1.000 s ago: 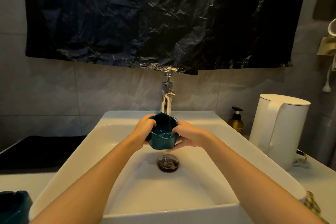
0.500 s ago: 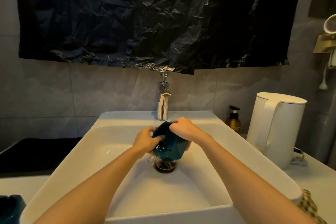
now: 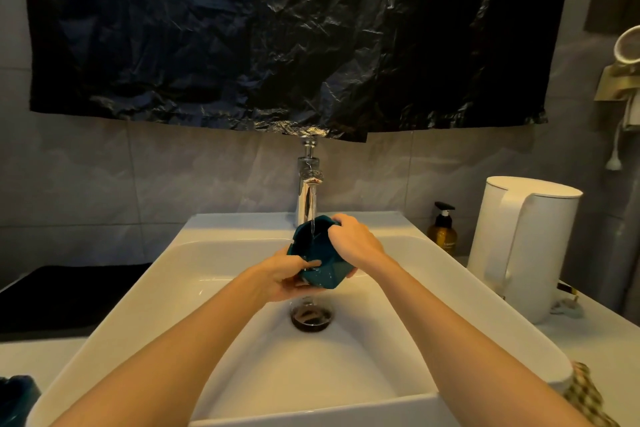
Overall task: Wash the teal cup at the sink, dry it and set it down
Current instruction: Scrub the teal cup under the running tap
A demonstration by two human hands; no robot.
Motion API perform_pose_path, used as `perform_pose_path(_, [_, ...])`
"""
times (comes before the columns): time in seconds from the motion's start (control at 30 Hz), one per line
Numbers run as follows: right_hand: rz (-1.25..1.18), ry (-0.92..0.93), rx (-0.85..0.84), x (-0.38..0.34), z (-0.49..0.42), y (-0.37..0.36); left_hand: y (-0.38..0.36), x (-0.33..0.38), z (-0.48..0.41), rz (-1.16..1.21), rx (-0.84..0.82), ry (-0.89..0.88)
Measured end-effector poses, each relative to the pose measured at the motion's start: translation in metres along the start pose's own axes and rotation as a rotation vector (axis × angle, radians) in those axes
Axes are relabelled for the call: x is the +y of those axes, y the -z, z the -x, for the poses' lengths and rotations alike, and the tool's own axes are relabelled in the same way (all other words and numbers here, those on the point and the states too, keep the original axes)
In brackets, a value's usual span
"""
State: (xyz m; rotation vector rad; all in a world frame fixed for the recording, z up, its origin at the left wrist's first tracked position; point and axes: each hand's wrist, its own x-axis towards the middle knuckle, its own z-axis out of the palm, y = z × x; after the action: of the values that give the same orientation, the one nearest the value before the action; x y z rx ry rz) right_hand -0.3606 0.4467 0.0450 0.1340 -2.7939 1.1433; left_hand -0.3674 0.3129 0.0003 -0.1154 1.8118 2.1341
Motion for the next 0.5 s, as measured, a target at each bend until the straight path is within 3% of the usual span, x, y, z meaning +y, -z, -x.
perform_pose_path(0.33, [-0.141,0.133,-0.12,-0.002,0.0,-0.014,0.0,0.005,0.002,0.014,0.388,-0.107])
perform_pose_path(0.5, [-0.088,0.164,0.006,-0.001,0.0,-0.014,0.001,0.009,0.008,-0.028,0.251,-0.089])
